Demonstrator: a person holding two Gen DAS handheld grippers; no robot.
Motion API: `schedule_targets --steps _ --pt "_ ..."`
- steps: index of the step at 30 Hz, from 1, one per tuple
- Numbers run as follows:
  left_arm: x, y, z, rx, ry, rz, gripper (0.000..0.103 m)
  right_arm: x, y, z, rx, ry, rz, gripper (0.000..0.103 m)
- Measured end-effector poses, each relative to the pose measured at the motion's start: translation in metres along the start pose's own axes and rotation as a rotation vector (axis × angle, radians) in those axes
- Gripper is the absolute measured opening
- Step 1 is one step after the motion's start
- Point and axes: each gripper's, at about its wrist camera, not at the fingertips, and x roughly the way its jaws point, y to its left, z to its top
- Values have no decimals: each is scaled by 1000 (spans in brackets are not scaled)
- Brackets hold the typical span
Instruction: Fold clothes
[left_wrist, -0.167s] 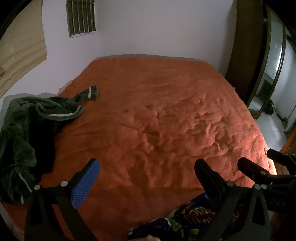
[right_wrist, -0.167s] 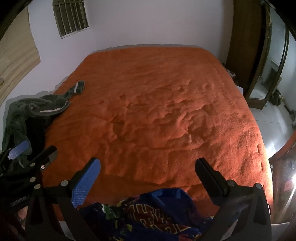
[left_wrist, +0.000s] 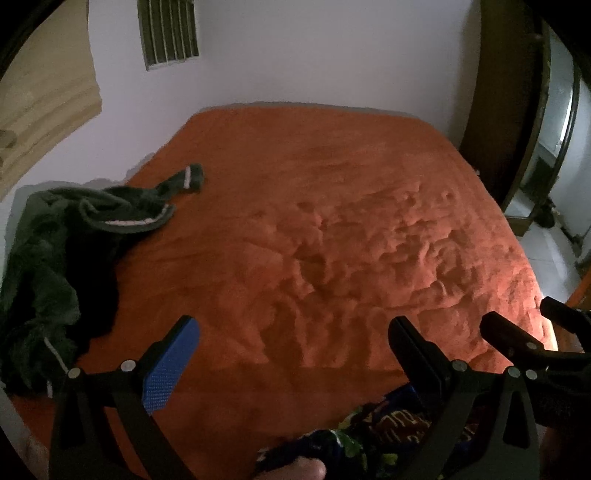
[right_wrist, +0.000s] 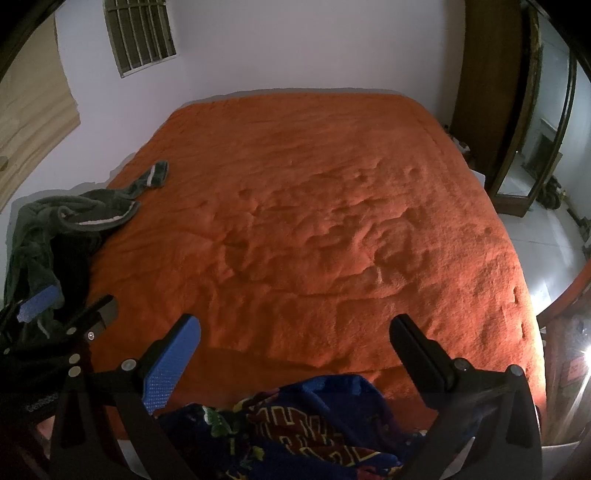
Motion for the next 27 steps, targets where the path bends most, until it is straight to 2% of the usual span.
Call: schedule_targets --steps 4,7,11,27 --pt "-5 -7 -4 37 -33 16 102 -1 0 1 -1 1 -7 103" --pt "-1 -10 4 40 0 1 102 -2 1 2 -2 1 -12 103" --pt "-4 -8 3 39 -6 -29 102 -3 1 4 -4 2 -19 103" --pt "0 -13 -1 51 -8 -34 102 1 -9 0 14 -10 -12 103"
